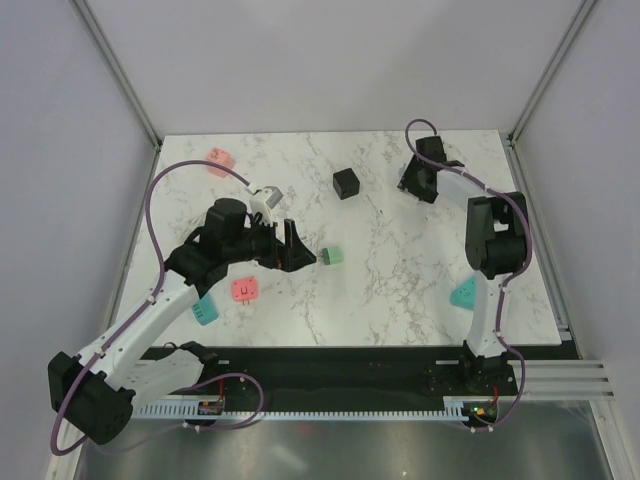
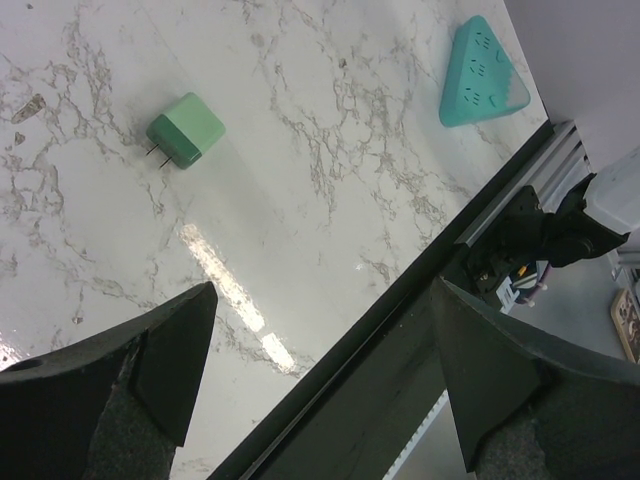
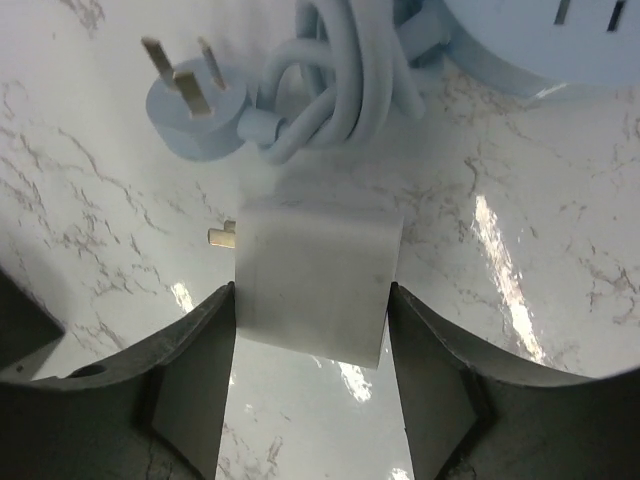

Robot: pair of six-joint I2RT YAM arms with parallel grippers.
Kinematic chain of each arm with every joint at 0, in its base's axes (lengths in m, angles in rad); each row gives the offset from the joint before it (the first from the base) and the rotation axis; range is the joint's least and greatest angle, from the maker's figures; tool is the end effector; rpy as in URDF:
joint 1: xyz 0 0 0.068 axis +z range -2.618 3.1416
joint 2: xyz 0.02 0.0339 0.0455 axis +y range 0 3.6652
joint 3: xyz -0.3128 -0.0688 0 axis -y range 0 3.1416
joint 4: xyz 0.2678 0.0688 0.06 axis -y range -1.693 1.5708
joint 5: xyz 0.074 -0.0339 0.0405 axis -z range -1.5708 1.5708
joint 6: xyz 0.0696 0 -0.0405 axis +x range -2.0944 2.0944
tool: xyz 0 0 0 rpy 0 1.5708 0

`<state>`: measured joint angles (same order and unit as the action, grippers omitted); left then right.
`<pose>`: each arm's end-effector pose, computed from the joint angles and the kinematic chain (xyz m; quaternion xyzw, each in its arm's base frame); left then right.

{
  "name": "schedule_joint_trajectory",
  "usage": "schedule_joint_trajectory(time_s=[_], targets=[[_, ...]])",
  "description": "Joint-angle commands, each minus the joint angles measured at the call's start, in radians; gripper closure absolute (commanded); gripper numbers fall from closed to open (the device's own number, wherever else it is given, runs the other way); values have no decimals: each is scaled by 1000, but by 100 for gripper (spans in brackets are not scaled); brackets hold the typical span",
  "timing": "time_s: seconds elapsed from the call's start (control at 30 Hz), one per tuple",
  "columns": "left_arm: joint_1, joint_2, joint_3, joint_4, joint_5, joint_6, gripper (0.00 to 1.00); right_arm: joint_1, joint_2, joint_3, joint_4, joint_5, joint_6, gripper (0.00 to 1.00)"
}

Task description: Insert the plug

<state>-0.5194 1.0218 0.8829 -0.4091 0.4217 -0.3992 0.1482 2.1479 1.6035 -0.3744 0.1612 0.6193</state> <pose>0.2009 -0.1477 0.3310 0.1535 0.8451 -0.3758 0.3480 0.5332 0.0683 0.1748 0.2454 0.9122 0.0488 0.3246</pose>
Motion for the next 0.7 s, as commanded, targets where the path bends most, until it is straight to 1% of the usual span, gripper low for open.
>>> schedule_joint_trajectory(time_s=[0.0, 0.03, 0.07, 0.1, 0.13, 0.17, 0.2, 0.23, 0.27, 0.3, 0.33, 0.37, 0.4, 0.43, 0.47, 0.5, 0.63, 0.67], targets=[[-2, -19, 21, 61, 31, 19, 6, 54, -97, -92, -44, -23, -156, 46], [-2, -25, 13, 75, 49, 48, 8, 73, -161, -131, -50, -47, -173, 47], [-2, -32, 1, 132, 98, 72, 12, 94, -196, -221, -50, -66, -200, 48], [-2, -43, -16, 162, 112, 107, 16, 149, -273, -272, -49, -77, -214, 49], [-4, -60, -48, 188, 115, 167, 16, 178, -311, -322, -47, -100, -222, 49], [-4, -92, -67, 220, 106, 193, 17, 206, -353, -423, -44, -110, -228, 50], [-5, -110, -84, 261, 80, 216, 18, 246, -438, -469, -40, -123, -227, 50], [-7, -129, -117, 289, 66, 290, 18, 257, -486, -512, -32, -158, -222, 51], [-8, -164, -136, 314, 43, 321, 17, 263, -532, -581, -32, -195, -217, 53], [-8, -176, -148, 350, 35, 385, 14, 266, -636, -609, -37, -227, -213, 53], [-11, -184, -166, 360, 35, 423, 13, 266, -690, -631, -43, -253, -213, 54], [-13, -187, -170, 368, 34, 456, 12, 266, -745, -660, -49, -314, -213, 54], [-24, -183, -174, 378, 32, 514, 11, 266, -845, -668, -57, -351, -213, 54], [-30, -174, -174, 391, 25, 540, 11, 267, -888, -674, -75, -386, -210, 54], [-50, -164, -171, 397, 20, 562, 11, 269, -929, -675, -87, -457, -204, 54], [-62, -145, -168, 404, 22, 600, 11, 271, -998, -675, -96, -482, -199, 55], [-155, -114, -182, 532, -17, 675, 9, 271, -1108, -668, -124, -580, -150, 55], [-198, -105, -180, 565, -29, 695, 8, 272, -1118, -663, -124, -592, -127, 55]])
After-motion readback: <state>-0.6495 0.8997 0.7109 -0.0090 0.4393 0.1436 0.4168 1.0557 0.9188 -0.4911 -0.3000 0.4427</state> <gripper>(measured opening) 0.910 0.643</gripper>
